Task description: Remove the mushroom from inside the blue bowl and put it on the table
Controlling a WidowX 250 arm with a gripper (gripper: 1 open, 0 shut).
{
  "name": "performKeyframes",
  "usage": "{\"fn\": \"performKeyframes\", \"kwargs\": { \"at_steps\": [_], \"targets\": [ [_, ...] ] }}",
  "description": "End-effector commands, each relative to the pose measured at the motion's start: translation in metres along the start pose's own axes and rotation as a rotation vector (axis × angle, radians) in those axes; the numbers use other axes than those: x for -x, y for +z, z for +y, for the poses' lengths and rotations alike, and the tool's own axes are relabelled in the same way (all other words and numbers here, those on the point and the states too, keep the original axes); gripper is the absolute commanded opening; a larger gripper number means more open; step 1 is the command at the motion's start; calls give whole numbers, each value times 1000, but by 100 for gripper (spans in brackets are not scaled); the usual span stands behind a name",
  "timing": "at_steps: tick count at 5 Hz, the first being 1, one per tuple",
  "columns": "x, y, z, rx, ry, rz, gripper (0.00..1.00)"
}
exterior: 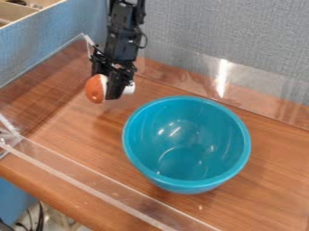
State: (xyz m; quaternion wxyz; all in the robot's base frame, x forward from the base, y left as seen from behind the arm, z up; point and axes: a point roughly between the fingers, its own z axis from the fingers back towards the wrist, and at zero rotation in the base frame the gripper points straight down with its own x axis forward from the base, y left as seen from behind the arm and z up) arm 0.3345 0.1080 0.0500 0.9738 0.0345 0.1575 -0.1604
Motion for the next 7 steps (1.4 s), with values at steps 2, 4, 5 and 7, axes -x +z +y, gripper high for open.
{"fn": "performKeyframes", "kwargs": {
  "at_steps": [2,4,5,7],
  "targets": [
    [1,19,13,-40,13,-60,0],
    [4,23,11,-20,14,-79,100],
    [7,20,10,-12,15,-78,100],
    [10,11,9,-3,14,-68,100]
  ]
}}
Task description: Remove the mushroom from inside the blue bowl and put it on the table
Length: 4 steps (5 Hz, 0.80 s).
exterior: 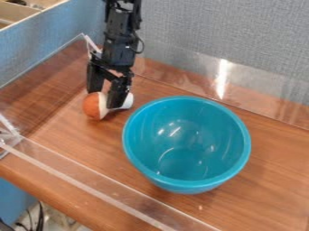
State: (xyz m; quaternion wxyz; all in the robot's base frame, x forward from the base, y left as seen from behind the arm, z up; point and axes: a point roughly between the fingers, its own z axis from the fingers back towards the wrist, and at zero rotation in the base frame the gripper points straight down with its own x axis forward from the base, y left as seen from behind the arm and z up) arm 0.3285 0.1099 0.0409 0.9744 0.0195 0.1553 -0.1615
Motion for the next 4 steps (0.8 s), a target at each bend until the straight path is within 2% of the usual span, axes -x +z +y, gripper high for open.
{"fn": "performKeyframes", "kwargs": {
  "at_steps": [1,2,4],
  "targets": [
    [7,18,8,-27,20,-52,100],
    [8,15,8,-22,21,-48,0],
    [13,23,5,-16,17,-67,0]
  ]
}}
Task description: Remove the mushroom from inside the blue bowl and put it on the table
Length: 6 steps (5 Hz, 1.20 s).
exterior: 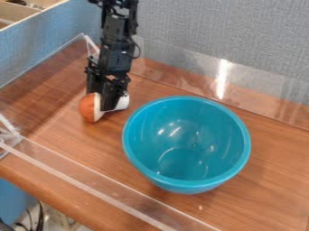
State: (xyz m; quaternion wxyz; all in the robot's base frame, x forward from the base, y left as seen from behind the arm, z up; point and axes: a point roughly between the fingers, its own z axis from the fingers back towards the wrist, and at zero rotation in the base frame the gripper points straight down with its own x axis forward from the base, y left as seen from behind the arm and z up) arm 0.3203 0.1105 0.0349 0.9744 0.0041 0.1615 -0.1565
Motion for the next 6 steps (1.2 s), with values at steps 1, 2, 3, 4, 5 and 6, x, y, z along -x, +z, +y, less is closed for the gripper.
{"fn": "performKeyframes", "kwargs": {
  "at_steps": [1,2,3,4,5,6],
  "targets": [
    [10,38,4,-46,10,-88,0],
    [13,44,2,-44,8,-100,0],
    [12,47,1,-44,5,-107,0],
    [11,49,0,-41,1,-113,0],
    [9,51,0,-39,-2,-119,0],
    [7,53,-1,-36,-5,-125,0]
  ]
}}
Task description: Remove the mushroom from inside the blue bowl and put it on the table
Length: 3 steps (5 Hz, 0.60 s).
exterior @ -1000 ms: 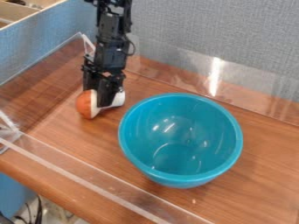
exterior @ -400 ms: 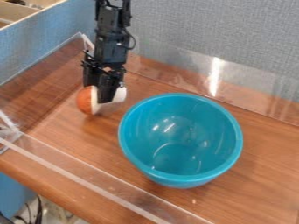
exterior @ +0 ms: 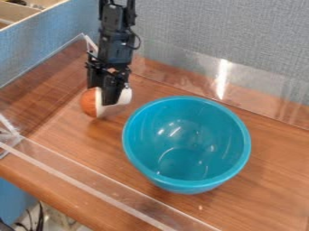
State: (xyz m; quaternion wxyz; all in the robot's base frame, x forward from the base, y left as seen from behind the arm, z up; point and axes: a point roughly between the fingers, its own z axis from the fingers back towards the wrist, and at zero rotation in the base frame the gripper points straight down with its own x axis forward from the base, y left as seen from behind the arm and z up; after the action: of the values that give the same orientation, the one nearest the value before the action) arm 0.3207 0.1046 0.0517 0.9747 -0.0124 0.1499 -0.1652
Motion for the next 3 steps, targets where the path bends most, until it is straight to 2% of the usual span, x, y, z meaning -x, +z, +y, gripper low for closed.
{"fn": "performKeyframes", "kwargs": {
  "at_steps": [1,3],
  "targets": [
    [0,38,4,-60,11,-100,0],
    [-6,36,4,-54,6,-99,0]
  ]
}}
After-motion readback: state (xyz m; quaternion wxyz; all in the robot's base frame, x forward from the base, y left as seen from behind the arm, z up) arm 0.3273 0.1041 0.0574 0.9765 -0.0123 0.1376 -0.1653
